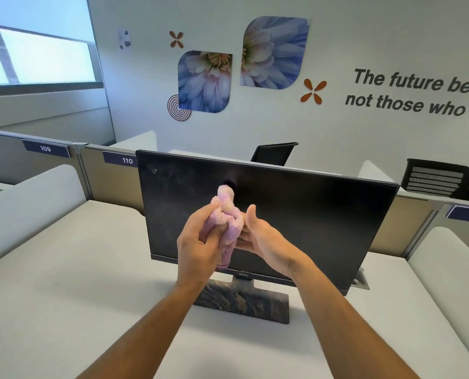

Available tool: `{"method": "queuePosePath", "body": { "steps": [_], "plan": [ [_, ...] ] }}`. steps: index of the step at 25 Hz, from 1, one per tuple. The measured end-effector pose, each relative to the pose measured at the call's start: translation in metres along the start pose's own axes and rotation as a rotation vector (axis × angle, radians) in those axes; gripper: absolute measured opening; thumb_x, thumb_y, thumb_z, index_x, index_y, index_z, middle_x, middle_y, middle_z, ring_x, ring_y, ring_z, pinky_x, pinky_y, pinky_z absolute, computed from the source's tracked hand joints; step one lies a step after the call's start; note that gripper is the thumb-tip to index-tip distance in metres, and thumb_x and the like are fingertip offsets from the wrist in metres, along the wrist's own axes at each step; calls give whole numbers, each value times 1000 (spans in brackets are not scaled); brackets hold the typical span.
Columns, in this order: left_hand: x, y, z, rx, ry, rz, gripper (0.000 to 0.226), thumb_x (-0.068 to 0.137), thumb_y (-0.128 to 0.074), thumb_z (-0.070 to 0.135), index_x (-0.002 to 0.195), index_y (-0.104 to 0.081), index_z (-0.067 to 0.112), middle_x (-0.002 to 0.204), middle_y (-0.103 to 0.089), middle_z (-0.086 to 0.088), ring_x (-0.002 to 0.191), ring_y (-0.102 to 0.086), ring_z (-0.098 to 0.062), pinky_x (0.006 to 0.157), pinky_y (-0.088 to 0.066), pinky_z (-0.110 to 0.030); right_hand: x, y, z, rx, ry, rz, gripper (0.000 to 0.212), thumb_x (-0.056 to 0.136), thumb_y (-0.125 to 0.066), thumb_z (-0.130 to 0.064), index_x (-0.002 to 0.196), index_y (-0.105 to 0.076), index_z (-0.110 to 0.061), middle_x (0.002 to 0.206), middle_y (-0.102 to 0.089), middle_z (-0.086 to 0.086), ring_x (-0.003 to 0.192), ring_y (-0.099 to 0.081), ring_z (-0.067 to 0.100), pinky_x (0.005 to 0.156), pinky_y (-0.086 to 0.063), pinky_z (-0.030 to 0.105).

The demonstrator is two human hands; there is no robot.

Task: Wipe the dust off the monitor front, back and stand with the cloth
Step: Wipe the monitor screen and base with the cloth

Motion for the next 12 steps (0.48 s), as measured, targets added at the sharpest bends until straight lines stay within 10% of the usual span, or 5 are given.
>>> {"method": "queuePosePath", "body": {
  "steps": [6,12],
  "plan": [
    [24,7,-2,131,-136,256,35,91,-67,25,124,-61,18,122,-63,2,112,-60,-15,92,-52,-22,-7,61,-23,-629,379,611,49,95,-47,-55,131,-59,-25,133,-60,-8,125,-52,4,103,-42,22],
    [38,-31,-16,500,-547,-14,35,88,-72,12,122,-66,8,134,-58,-11,130,-49,-30,103,-46,-47,11,88,-38,-1257,552,910,44,98,-50,-33,136,-54,-11,144,-51,10,139,-38,26,118,-23,45]
  ]
}}
Point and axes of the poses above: each hand's wrist, its own x-axis towards the middle knuckle, its own y-axis out of the back of the hand, z = x × y, the point moved 2 cm from there along x, towards the middle knuckle
